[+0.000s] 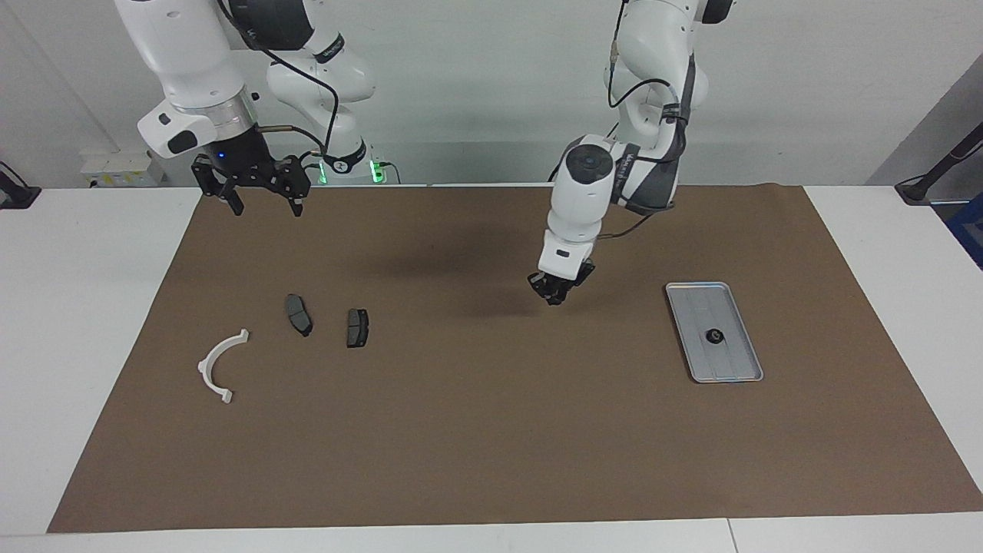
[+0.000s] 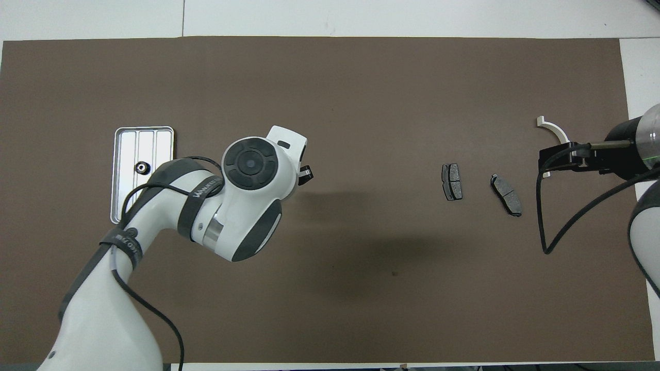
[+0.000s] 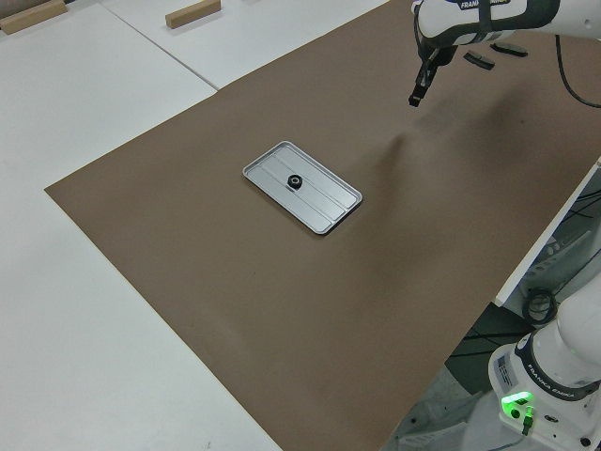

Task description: Place bearing gear from tray to pile

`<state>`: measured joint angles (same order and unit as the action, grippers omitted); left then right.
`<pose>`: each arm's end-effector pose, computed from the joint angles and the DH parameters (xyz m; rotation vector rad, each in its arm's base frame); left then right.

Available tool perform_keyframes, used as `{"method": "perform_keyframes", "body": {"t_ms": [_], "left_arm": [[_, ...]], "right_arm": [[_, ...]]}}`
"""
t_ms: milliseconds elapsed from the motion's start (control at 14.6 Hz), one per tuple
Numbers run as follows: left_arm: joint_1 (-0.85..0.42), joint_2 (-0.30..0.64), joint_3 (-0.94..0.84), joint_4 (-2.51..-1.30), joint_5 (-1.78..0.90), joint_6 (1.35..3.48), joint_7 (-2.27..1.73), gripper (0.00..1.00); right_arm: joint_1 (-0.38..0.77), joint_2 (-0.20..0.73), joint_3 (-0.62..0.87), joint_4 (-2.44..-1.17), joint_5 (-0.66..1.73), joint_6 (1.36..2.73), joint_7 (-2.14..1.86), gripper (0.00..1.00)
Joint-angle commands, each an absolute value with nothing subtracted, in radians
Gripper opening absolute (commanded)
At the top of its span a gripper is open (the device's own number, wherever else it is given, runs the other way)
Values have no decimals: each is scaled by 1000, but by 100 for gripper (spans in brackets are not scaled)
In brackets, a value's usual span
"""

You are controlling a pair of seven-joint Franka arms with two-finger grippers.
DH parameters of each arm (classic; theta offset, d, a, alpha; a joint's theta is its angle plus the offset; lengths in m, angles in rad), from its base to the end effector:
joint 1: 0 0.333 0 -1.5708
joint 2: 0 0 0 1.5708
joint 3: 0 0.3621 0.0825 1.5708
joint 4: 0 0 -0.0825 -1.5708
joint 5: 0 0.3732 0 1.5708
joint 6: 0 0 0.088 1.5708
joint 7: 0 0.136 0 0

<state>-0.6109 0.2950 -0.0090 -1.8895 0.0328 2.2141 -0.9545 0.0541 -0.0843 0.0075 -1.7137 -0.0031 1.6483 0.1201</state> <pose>0.5131 -0.3635 0.3747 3.0979 0.4932 0.0594 0.5187 0.0318 0.6269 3.1381 -0.0915 0.0301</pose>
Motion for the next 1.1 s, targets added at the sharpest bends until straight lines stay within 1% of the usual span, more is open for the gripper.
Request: {"method": "perform_keyframes", "body": {"t_ms": [0, 137, 274, 480, 548, 617, 685, 822, 960, 1028], "left_arm": [[-640, 393, 14, -1835, 78, 2242, -1026, 0], [-640, 393, 14, -1865, 89, 2278, -1028, 0], [-638, 393, 14, -1870, 91, 2286, -1031, 0], [-638, 385, 14, -1928, 91, 2347, -1037, 0], [-638, 385, 14, -1933, 91, 2356, -1035, 21], [-635, 385, 15, -1930, 92, 2356, -1032, 77], [-629, 385, 15, -1924, 95, 2350, -1026, 100], [-609, 376, 18, -1898, 103, 2323, -1005, 100], [-507, 312, 22, -1875, 106, 2263, -860, 100], [-435, 272, 18, -1871, 94, 2223, -753, 100]], "right_arm": [[51, -123, 2, -1756, 26, 1637, 103, 100], [52, -130, 2, -1773, 26, 1635, 104, 100], [51, -138, 2, -1795, 26, 1638, 106, 100], [51, -143, 2, -1799, 26, 1637, 106, 100], [51, -143, 2, -1799, 26, 1637, 106, 100], [52, -143, 2, -1801, 26, 1638, 107, 100], [54, -144, 2, -1807, 26, 1641, 107, 100], [63, -144, 2, -1824, 26, 1651, 123, 100], [69, -144, 12, -1841, 26, 1661, 162, 100], [95, -143, 12, -1859, 26, 1683, 193, 100]]}}
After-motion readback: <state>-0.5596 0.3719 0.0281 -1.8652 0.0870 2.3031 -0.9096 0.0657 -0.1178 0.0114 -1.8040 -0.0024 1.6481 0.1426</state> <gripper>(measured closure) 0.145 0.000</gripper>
